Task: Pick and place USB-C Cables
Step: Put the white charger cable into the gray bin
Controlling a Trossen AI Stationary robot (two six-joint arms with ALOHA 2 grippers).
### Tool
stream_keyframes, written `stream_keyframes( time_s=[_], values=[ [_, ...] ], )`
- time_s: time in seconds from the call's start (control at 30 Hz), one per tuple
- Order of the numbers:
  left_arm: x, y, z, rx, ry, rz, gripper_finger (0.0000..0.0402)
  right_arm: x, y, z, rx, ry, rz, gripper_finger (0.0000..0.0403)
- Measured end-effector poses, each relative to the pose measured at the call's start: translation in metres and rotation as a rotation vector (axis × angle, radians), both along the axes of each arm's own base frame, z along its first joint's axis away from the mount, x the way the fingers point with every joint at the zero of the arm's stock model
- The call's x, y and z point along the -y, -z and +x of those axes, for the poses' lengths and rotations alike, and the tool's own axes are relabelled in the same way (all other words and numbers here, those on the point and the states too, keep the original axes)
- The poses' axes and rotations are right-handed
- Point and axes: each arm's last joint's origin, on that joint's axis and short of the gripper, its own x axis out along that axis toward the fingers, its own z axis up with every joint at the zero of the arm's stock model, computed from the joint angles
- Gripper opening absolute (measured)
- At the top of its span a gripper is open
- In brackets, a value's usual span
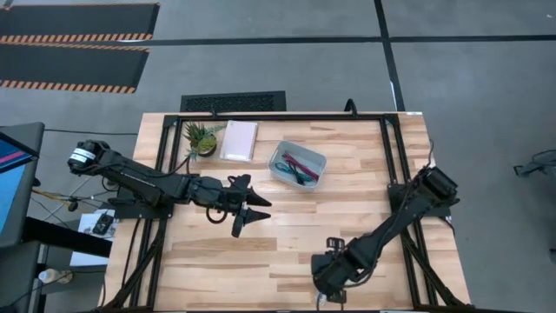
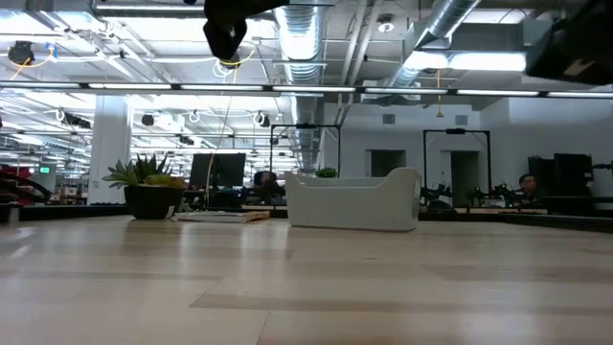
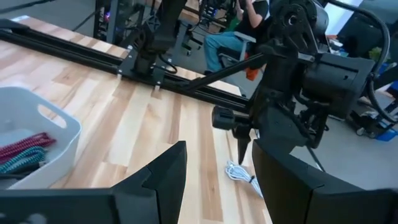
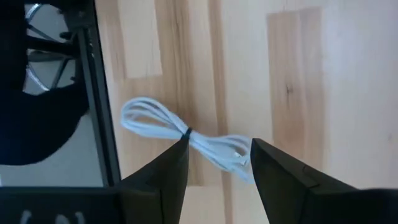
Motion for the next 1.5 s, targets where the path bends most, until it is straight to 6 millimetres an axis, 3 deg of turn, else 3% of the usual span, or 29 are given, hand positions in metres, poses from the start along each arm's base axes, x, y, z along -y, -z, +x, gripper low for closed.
stream_keyframes(
  time_s=[0.53, 0.97, 1.5],
  values=[
    [0.001, 0.0, -0.001, 0.007, 0.002, 0.07, 0.0174, 0.014, -0.014, 0.01, 0.023, -0.054, 0.081, 0.023],
    [0.008, 0.002, -0.003, -0.008, 0.034, 0.099, 0.0271, 0.031, -0.019, 0.025, 0.037, -0.072, 0.166, 0.023],
    [0.008, 0.006, -0.004, -0.054, 0.025, 0.082, 0.0277, 0.036, -0.022, 0.036, 0.119, -0.092, 0.184, 0.023]
  ],
)
